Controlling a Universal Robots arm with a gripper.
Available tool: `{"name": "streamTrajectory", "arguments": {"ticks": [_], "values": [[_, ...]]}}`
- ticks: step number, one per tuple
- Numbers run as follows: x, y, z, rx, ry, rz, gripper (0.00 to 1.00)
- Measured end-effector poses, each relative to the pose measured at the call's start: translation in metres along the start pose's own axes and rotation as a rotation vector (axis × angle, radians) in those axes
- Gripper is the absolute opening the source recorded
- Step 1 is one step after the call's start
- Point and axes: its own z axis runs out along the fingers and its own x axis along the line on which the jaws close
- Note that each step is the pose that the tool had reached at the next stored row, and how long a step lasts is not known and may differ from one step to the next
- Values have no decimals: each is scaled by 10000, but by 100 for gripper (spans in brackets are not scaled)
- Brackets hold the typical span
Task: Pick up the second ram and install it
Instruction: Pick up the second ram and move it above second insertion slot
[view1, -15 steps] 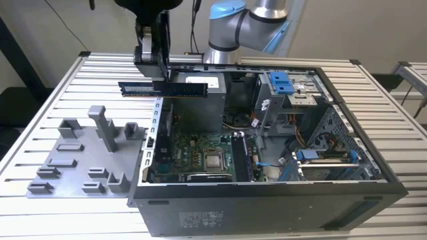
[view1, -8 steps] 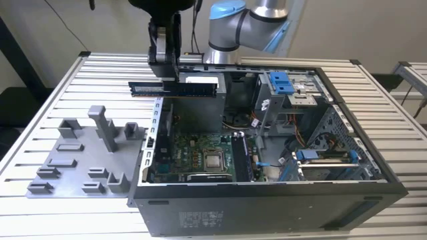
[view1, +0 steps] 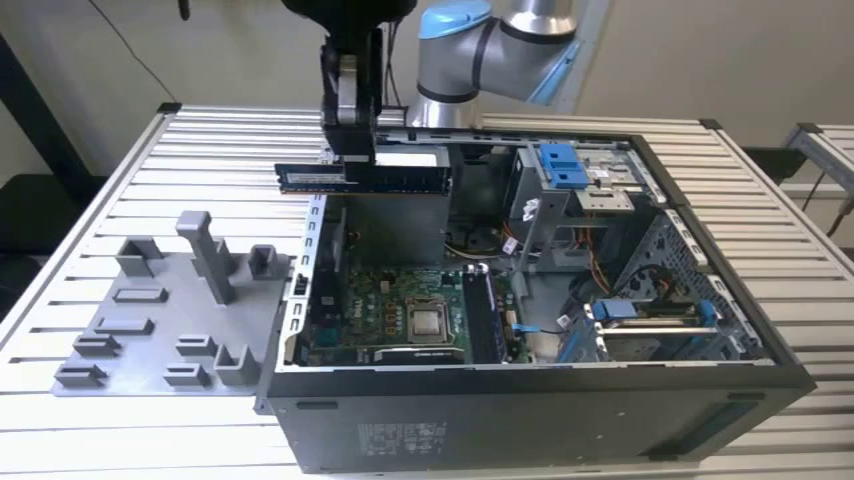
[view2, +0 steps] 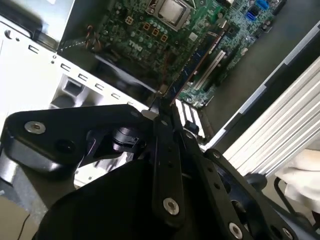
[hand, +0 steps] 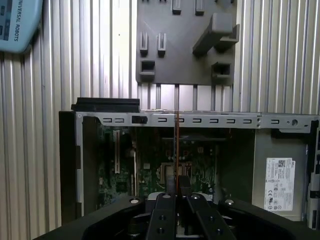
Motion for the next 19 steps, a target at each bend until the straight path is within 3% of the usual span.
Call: {"name": "streamTrajectory", "arguments": {"ticks": [19], "values": [[-2,-441,-1,0,-1,0,14]]}}
